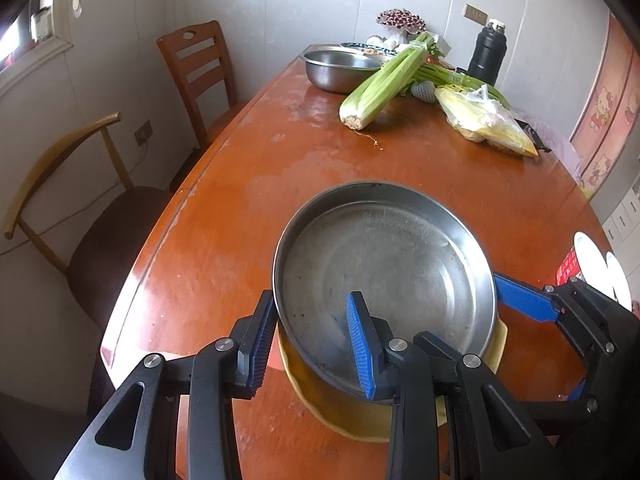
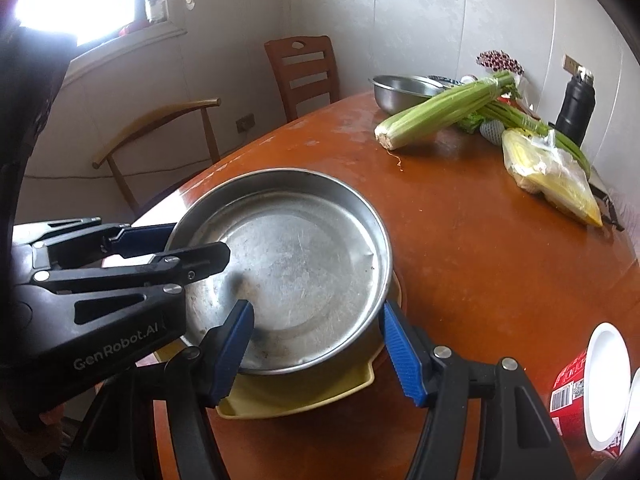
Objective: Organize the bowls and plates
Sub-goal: 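Carry the steel tray with the left tool over the yellow shell plate, then lower the steel tray onto the yellow shell plate and open the left tool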
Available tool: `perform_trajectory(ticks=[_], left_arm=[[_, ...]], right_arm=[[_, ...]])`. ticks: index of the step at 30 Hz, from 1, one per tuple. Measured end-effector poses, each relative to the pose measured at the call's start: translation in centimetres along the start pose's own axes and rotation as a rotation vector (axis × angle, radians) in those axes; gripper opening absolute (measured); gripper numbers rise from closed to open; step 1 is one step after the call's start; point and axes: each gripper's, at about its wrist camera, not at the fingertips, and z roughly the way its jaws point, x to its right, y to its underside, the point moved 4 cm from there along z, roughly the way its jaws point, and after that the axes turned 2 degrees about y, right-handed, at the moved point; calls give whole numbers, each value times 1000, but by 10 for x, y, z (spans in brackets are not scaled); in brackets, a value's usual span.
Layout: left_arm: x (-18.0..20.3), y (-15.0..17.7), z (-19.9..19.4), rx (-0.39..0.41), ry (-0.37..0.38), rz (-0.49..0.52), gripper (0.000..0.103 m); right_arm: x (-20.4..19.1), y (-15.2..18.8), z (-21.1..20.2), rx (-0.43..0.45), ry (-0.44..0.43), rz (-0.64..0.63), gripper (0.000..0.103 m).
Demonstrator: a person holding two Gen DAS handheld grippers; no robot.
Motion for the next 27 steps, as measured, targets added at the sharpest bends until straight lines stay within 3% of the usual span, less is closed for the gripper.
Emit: perform_trajectory(ticks=[15, 27], left_arm=[[-7, 13, -7, -8, 41, -32, 38], [-26, 13, -24, 16, 91, -152, 41]], right_arm=[[6, 6, -5, 16, -72, 31, 65], [13, 10, -8, 13, -82, 65, 66]])
